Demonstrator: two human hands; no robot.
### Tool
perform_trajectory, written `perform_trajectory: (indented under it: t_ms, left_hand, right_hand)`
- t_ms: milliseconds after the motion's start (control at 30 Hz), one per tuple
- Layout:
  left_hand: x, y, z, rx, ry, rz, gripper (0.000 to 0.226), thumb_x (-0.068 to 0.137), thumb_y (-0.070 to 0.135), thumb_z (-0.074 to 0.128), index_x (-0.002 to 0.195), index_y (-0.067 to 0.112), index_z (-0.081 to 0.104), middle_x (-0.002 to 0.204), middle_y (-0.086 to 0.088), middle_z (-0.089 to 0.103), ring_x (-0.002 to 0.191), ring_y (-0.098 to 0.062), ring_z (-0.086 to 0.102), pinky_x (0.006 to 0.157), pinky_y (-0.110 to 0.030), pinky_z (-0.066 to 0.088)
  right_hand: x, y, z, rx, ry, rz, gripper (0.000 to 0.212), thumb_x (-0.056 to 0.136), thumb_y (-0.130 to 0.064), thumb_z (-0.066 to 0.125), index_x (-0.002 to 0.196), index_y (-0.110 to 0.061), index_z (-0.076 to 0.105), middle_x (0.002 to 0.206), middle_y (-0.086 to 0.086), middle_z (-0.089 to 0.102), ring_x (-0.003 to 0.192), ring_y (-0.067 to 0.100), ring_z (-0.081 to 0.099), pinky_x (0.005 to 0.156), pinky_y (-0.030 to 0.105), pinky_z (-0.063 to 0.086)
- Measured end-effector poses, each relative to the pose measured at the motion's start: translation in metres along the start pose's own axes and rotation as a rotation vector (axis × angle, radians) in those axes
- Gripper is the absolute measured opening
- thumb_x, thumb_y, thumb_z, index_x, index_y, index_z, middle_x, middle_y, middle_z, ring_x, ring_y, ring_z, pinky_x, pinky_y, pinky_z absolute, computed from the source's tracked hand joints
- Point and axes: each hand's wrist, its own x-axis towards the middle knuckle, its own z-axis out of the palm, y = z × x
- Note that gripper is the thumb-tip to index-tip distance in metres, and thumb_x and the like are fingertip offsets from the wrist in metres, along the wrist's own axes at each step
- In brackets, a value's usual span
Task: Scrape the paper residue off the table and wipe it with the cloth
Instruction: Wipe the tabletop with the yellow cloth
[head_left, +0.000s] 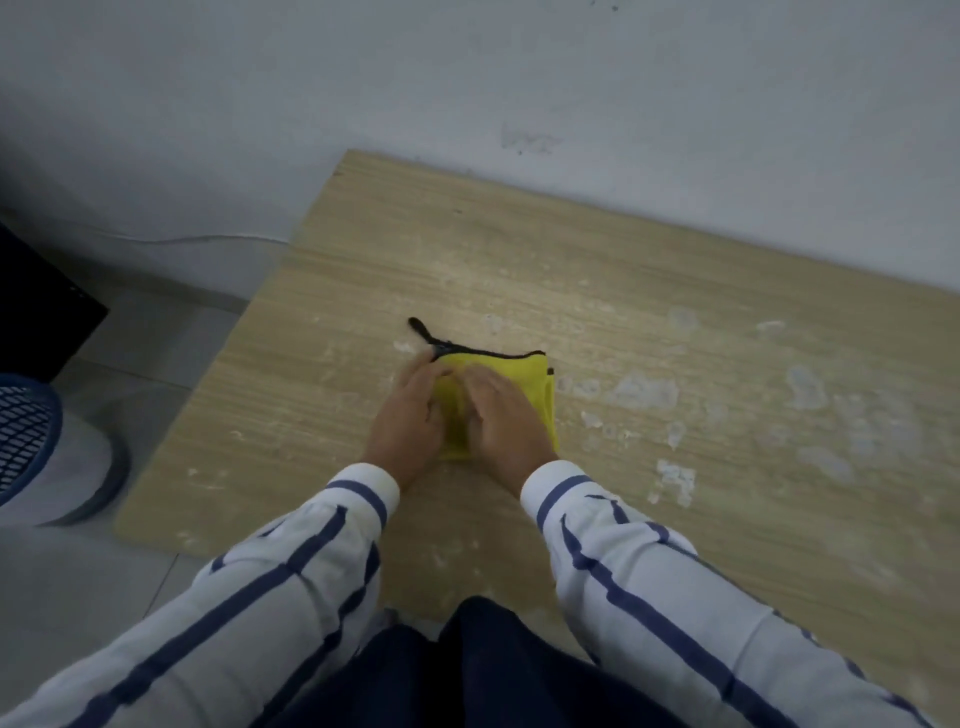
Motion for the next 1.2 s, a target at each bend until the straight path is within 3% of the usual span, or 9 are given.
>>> perform_trajectory:
  t_ms: [100,233,333,500,667,733,933,1067,1200]
  left_hand:
    - [-0.002,-0.010,0.013,0.180,0.038,-0.116,0.049,0.094,0.009,0.037,0.143,0.016,0.033,0.155,-0.002,0.022,0.143,-0.021,0.019,0.116,-0.041,0.016]
    - [-0.001,-0.008,0.029,0.350,-0.025,-0.125,0.048,0.100,0.033,0.025,0.146,0.019,0.027,0.156,-0.001,0.019,0.145,-0.019,0.007,0.117,-0.043,-0.002]
    - [0.005,0.004,0.044,0.458,-0.091,-0.089,0.053,0.099,0.040,0.022,0.148,0.019,0.023,0.158,-0.001,0.012,0.146,-0.020,0.002,0.117,-0.046,-0.003]
    - [0.012,0.023,0.071,0.542,-0.162,0.005,0.056,0.099,0.039,0.025,0.149,0.017,0.015,0.159,-0.002,0.007,0.146,-0.022,-0.001,0.117,-0.047,-0.002]
    - [0.027,0.036,0.089,0.582,-0.181,0.044,0.055,0.098,0.032,0.025,0.149,0.017,0.014,0.159,-0.003,0.007,0.146,-0.023,-0.001,0.116,-0.050,-0.001]
    - [0.034,0.041,0.095,0.582,-0.170,0.045,0.055,0.098,0.035,0.025,0.149,0.017,0.014,0.159,-0.002,0.007,0.146,-0.023,0.000,0.116,-0.049,-0.002]
    - [0.058,0.068,0.121,0.561,-0.190,0.056,0.057,0.099,0.038,0.021,0.150,0.015,0.009,0.159,-0.002,0.003,0.146,-0.022,-0.003,0.117,-0.047,-0.004]
    - [0.072,0.087,0.141,0.572,-0.209,0.103,0.062,0.096,0.037,0.032,0.150,0.016,0.010,0.159,-0.003,0.004,0.146,-0.022,-0.002,0.117,-0.046,-0.002]
    - [0.085,0.106,0.161,0.549,-0.175,0.082,0.058,0.098,0.035,0.026,0.150,0.013,0.011,0.159,-0.004,0.006,0.146,-0.023,-0.001,0.117,-0.046,-0.002]
  right_hand:
    - [-0.012,0.013,0.012,-0.231,-0.136,-0.084,0.048,0.096,-0.032,0.042,0.140,-0.016,0.037,0.149,0.011,0.034,0.137,0.029,0.029,0.112,0.041,0.020]
    - [-0.016,0.028,0.008,-0.325,-0.018,-0.061,0.035,0.094,-0.030,0.043,0.125,-0.015,0.052,0.133,0.011,0.049,0.124,0.033,0.041,0.100,0.044,0.031]
    - [-0.028,0.062,-0.011,-0.304,0.133,0.129,0.025,0.091,-0.029,0.048,0.108,-0.015,0.058,0.121,0.009,0.053,0.112,0.033,0.046,0.088,0.042,0.035]
    - [-0.044,0.106,-0.041,-0.222,0.368,0.552,0.032,0.093,-0.031,0.044,0.115,-0.011,0.055,0.129,0.010,0.052,0.119,0.032,0.044,0.094,0.042,0.033]
    - [-0.042,0.102,-0.023,-0.209,0.072,0.143,0.054,0.089,-0.042,0.024,0.121,-0.013,0.056,0.145,0.007,0.043,0.137,0.027,0.035,0.107,0.045,0.028]
    - [-0.043,0.130,-0.034,-0.223,0.089,0.156,0.056,0.088,-0.041,0.022,0.123,-0.012,0.055,0.146,0.007,0.042,0.138,0.026,0.033,0.109,0.044,0.027]
    - [-0.040,0.184,-0.089,-0.166,0.481,0.754,0.042,0.095,-0.026,0.041,0.130,-0.005,0.046,0.135,0.016,0.050,0.130,0.035,0.039,0.107,0.049,0.028]
    - [-0.026,0.160,-0.072,-0.195,0.142,0.227,0.046,0.093,-0.030,0.031,0.129,-0.007,0.049,0.143,0.015,0.043,0.133,0.034,0.037,0.109,0.049,0.027]
    - [-0.042,0.218,-0.096,-0.253,0.252,0.398,0.047,0.094,-0.026,0.037,0.136,-0.006,0.041,0.144,0.016,0.041,0.136,0.032,0.034,0.112,0.045,0.020]
